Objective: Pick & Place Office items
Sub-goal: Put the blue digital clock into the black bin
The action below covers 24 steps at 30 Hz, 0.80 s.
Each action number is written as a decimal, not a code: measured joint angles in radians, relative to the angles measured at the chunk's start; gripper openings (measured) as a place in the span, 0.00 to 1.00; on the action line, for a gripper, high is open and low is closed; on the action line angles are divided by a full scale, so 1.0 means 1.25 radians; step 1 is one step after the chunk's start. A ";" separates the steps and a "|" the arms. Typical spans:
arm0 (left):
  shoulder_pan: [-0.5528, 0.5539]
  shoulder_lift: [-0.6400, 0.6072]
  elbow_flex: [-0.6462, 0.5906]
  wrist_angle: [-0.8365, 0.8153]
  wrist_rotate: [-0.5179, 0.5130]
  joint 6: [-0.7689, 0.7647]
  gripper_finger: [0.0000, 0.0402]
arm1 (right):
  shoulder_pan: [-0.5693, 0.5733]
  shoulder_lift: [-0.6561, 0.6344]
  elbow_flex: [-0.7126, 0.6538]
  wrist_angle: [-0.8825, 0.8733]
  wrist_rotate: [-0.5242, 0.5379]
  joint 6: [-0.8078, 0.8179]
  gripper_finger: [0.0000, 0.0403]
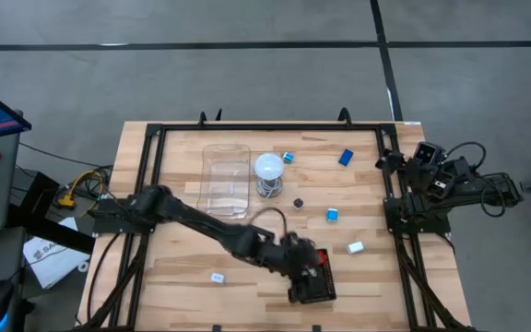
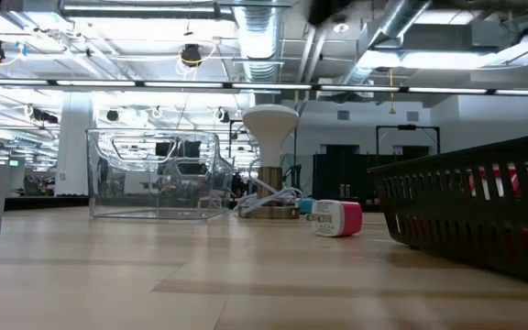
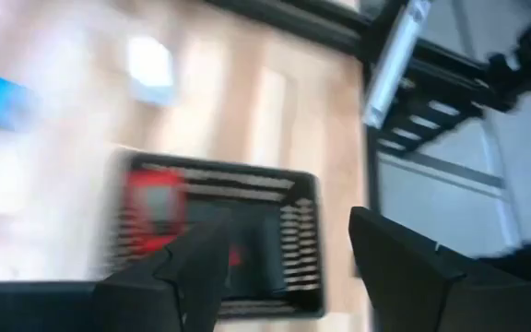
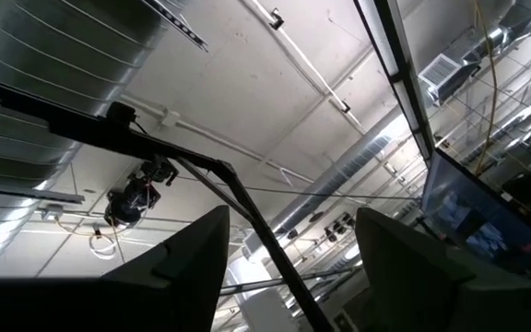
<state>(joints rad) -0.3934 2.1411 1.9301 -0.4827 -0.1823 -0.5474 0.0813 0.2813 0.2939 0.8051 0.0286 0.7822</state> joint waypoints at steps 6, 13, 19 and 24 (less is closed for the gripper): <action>-0.023 -0.232 -0.041 -0.233 -0.251 0.062 0.48 | 0.062 0.020 0.000 -0.010 0.093 -0.033 0.57; -0.095 -0.585 -0.269 -0.304 -0.442 -0.015 0.41 | 0.198 0.155 0.001 -0.029 0.290 -0.057 0.57; -0.195 -0.844 -0.617 -0.113 -0.478 -0.081 0.36 | 0.307 0.367 0.066 0.038 0.489 -0.121 0.57; -0.234 -0.987 -0.929 0.203 -0.567 -0.071 0.33 | 0.332 0.521 0.188 0.045 0.694 -0.146 0.57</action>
<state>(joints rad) -0.6854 0.9069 0.7693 -0.2287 -0.8907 -0.6361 0.4965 0.9323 0.5284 0.8609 0.8966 0.5997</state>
